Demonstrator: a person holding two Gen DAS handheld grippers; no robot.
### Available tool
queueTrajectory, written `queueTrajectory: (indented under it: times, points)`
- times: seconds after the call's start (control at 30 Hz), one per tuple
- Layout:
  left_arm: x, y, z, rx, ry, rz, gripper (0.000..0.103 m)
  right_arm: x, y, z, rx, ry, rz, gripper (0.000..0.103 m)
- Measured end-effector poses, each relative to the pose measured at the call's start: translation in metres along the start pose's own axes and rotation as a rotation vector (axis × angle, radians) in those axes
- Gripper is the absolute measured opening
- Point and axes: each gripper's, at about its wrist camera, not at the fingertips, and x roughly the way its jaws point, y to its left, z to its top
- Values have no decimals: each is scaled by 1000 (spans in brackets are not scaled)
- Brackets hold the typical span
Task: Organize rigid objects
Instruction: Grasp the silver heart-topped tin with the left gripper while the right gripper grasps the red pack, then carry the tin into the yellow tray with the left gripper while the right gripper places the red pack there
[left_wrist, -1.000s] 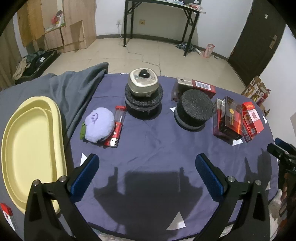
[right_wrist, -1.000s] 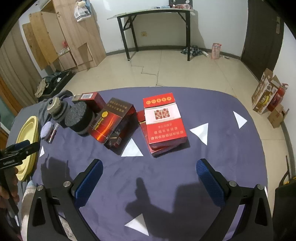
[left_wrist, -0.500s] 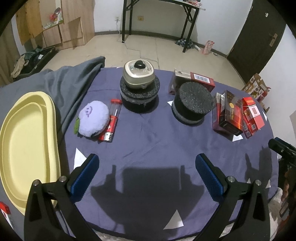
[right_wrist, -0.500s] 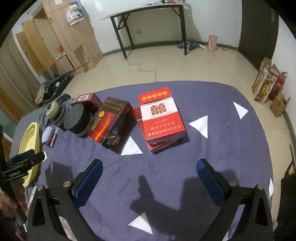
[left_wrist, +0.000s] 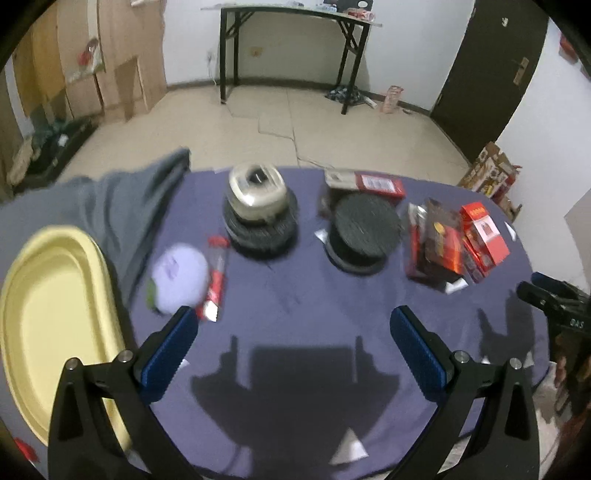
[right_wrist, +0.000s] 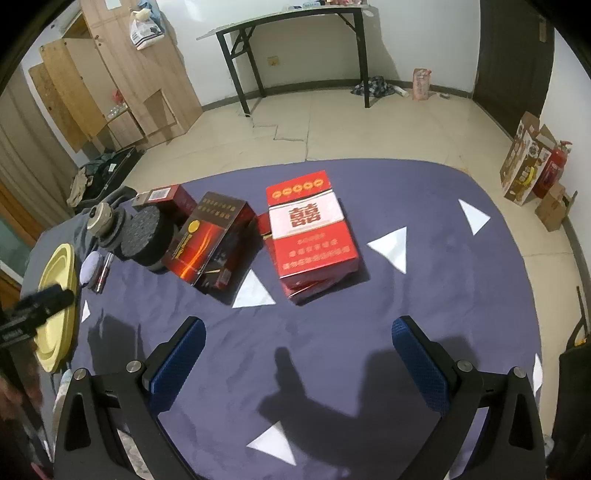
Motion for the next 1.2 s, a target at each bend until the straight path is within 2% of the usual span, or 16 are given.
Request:
queueTrajectory:
  times: [0.1,0.27,0.37,0.47,0.6,0.67,0.73,0.83,0.87,0.93,0.97,1.0,1.03,1.1,1.2]
  points:
    - [-3,11,15,5,-16,32,103,0,-4,2,-11,-11,-12,103]
    - [6,43,41,-118,-27,49,103,4,-7,10,-55,-63,-3,103]
    - [15,42,53,-84,-54,82,103,11,-3,18,-120,-86,-33,102]
    - [31,38,62,-41,-10,88,102,20,3,27,-172,-108,-59,99]
    - [43,42,72,-108,-15,74,101,36,8,38,-192,-114,-81,95]
    - [49,42,77,-146,-1,79,94,44,9,41,-182,-107,-90,91]
    - [52,43,82,-185,-4,71,94,51,10,45,-175,-102,-64,87]
    - [59,38,86,-169,11,85,90,59,12,47,-207,-101,-68,86]
    - [62,38,86,-168,15,102,85,62,13,46,-226,-100,-75,85]
    - [68,41,86,-184,29,84,79,67,17,45,-260,-88,-79,75]
    - [70,43,86,-192,32,78,72,68,18,45,-269,-81,-74,69]
    - [71,44,87,-195,36,82,60,69,18,44,-277,-74,-68,65]
    - [73,45,87,-196,42,78,56,70,19,42,-286,-72,-70,63]
    - [74,48,88,-210,46,41,51,66,19,43,-294,-82,-75,56]
    - [67,46,91,-197,37,31,51,63,19,40,-317,-93,-64,56]
